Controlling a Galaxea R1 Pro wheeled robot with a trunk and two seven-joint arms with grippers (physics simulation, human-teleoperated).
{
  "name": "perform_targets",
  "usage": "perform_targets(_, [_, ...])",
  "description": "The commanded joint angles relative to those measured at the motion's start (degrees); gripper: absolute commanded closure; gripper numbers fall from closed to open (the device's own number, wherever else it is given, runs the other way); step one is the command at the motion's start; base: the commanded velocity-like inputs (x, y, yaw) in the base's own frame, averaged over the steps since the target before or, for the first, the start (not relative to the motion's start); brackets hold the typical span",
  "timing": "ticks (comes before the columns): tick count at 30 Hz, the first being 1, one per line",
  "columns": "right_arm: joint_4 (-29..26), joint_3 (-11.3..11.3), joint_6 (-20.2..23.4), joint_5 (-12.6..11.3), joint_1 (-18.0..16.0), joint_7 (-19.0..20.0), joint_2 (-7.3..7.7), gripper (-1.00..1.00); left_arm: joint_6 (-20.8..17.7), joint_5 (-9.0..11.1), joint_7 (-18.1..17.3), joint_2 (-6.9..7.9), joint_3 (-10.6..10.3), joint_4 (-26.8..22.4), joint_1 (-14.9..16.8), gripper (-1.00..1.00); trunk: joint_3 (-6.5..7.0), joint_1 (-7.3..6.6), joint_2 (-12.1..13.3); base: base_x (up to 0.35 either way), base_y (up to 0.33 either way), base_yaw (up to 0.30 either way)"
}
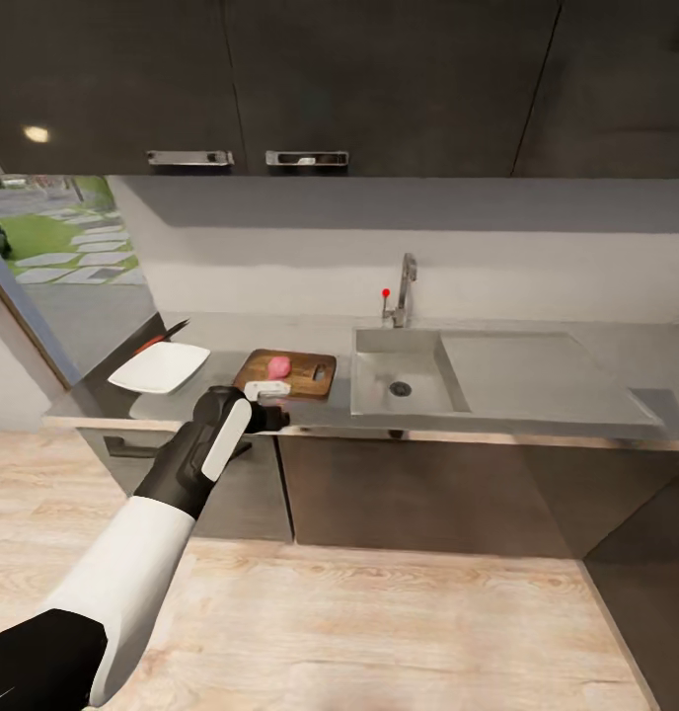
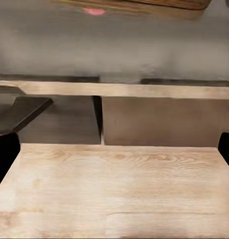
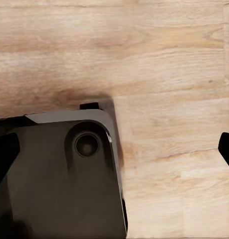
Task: In the kitchen, take the Vidalia onion out of the sink, dice it on the chopping board with the paring knife, put the diced onion into the bowl on the countertop, then place both the paring knife and the chopping board into the sink.
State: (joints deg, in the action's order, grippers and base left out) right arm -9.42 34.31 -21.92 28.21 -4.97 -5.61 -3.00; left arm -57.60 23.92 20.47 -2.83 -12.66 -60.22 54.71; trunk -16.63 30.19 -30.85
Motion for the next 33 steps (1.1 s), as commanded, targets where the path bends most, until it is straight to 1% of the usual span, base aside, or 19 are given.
perform_targets(1, [0.0,0.32,-0.14,0.61,-0.04,-0.28,-0.02,-1.0,-0.14,0.6,0.57,0.01,-0.07,0.04,0.05,-1.0,-0.09,-0.01,-0.09,-0.337,0.0,0.0])
perform_targets(6, [-0.06,0.32,-0.14,0.61,-0.04,-0.28,0.14,-1.0,-0.08,0.61,0.55,0.01,-0.08,1.11,0.05,-1.0,-0.09,-0.01,-0.09,-0.317,0.0,0.0])
perform_targets(12, [-0.07,0.32,-0.27,0.62,-0.04,-0.28,0.3,-1.0,-0.04,0.62,0.48,0.0,-0.08,4.2,0.05,-1.0,-0.09,-0.01,-0.09,-0.106,0.0,0.0])
perform_targets(16, [-1.04,0.32,-0.31,0.57,-0.04,-0.28,0.34,-1.0,0.63,0.61,0.4,-0.07,-0.11,9.55,0.05,-1.0,-0.09,-0.01,-0.09,-0.018,0.0,0.0])
perform_targets(17, [-1.77,0.32,-0.31,0.56,-0.04,-0.3,0.35,-1.0,2.04,0.6,0.37,-0.12,-0.13,12.13,0.05,-1.0,-0.09,-0.01,-0.09,-0.007,0.0,0.0])
perform_targets(18, [-2.1,0.32,-0.29,0.55,-0.04,-0.3,0.33,-1.0,3.11,0.6,0.33,-0.15,-0.14,13.55,0.05,-1.0,-0.09,-0.01,-0.09,-0.006,0.0,0.0])
perform_targets(19, [-2.65,0.32,-0.27,0.54,-0.04,-0.29,0.34,-1.0,6.03,0.6,0.23,-0.23,-0.19,16.8,0.05,-1.0,-0.09,-0.01,-0.09,-0.004,0.0,0.0])
perform_targets(20, [-2.86,0.32,-0.28,0.54,-0.04,-0.29,0.35,-1.0,7.82,0.6,0.18,-0.29,-0.25,18.66,0.05,-1.0,-0.09,-0.01,-0.09,-0.003,0.0,0.0])
perform_targets(21, [-3.18,0.32,-0.29,0.54,-0.04,-0.29,0.35,-1.0,11.78,0.6,0.09,-0.49,-0.54,22.66,0.05,-1.0,-0.09,-0.01,-0.09,-0.002,0.0,0.0])
perform_targets(22, [-3.3,0.32,-0.3,0.53,-0.04,-0.29,0.35,-1.0,13.91,0.6,0.05,-0.63,-0.8,24.83,0.05,-1.0,-0.09,-0.01,-0.09,-0.001,0.0,0.0])
perform_targets(24, [-3.59,0.32,-0.31,0.53,-0.04,-0.27,0.36,-1.0,22.78,0.6,-0.14,-1.41,-2.79,33.86,0.05,-1.0,-0.09,-0.01,-0.09,0.0,0.0,0.0])
perform_targets(25, [-3.64,0.32,-0.31,0.53,-0.04,-0.25,0.36,-1.0,25.05,0.6,-0.25,-1.6,-3.47,36.12,0.05,-1.0,-0.09,-0.01,-0.09,0.0,0.0,0.0])
perform_targets(26, [-3.91,0.32,-0.31,0.53,-0.06,-0.21,0.39,-1.0,29.7,0.62,-0.77,-1.94,-4.92,40.62,0.06,-1.0,-0.09,-0.01,-0.09,0.0,0.0,0.0])
perform_targets(27, [-4.18,0.32,-0.31,0.53,-0.07,-0.19,0.38,-1.0,32.03,0.61,-1.21,-2.07,-5.6,42.94,0.06,-1.0,-0.09,-0.01,-0.09,0.0,0.0,0.0])
perform_targets(28, [-5.03,0.32,-0.3,0.53,-0.09,-0.1,0.38,-1.0,36.8,0.61,-2.65,-2.47,-6.75,47.68,0.07,-1.0,-0.09,-0.01,-0.09,0.0,0.0,0.0])
perform_targets(29, [-6.75,0.32,-0.25,0.53,-0.14,0.06,0.37,-1.0,43.91,0.61,-5.83,-3.18,-7.79,54.81,0.06,-1.0,-0.09,-0.01,-0.09,0.0,0.0,0.0])
perform_targets(30, [-8.06,0.32,-0.19,0.53,-0.17,0.13,0.36,-1.0,48.2,0.64,-8.26,-3.47,-8.18,58.56,0.06,-1.0,-0.09,-0.01,-0.09,0.0,0.0,0.0])
perform_targets(32, [-9.32,0.32,-0.09,0.53,-0.22,0.17,0.36,-1.0,51.57,0.65,-10.47,-3.54,-8.43,60.78,0.01,-1.0,-0.09,-0.01,-0.09,0.0,0.0,0.0])
perform_targets(33, [-11.35,0.28,0.08,0.53,-0.33,0.27,0.36,-1.0,55.4,0.67,-13.29,-3.19,-8.69,63.14,-0.94,-1.0,-0.09,-0.01,-0.09,0.0,0.0,0.0])
